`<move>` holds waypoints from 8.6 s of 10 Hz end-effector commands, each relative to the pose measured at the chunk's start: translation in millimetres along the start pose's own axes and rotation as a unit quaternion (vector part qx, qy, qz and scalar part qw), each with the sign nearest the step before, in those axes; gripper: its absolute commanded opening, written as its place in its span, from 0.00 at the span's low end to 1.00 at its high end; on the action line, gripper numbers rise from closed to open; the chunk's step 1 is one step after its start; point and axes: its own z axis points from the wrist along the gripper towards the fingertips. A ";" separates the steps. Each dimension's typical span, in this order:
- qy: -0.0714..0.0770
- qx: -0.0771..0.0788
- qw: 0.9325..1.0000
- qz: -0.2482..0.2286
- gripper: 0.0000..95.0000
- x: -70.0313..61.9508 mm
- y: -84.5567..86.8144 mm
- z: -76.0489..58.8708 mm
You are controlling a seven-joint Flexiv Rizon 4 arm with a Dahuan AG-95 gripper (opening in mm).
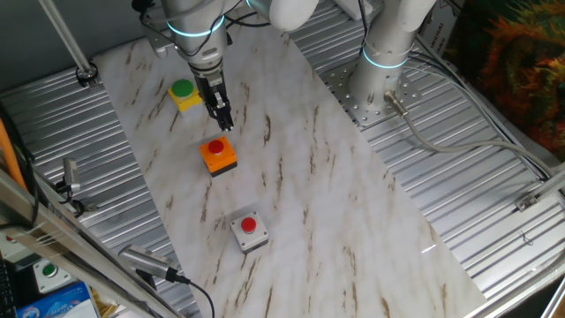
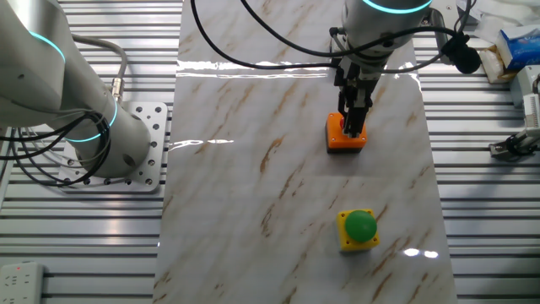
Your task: Press three buttons from left to right in sequence
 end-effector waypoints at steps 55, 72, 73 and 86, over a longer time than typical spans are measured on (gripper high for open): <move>0.041 0.019 0.985 -0.169 0.00 -22.4 -205.8 52.6; 0.031 0.006 0.986 -0.161 0.00 -19.3 -204.2 66.2; 0.031 0.006 0.986 -0.161 0.00 -19.3 -204.2 66.2; 0.018 0.009 0.987 -0.159 0.00 -20.5 -200.9 69.3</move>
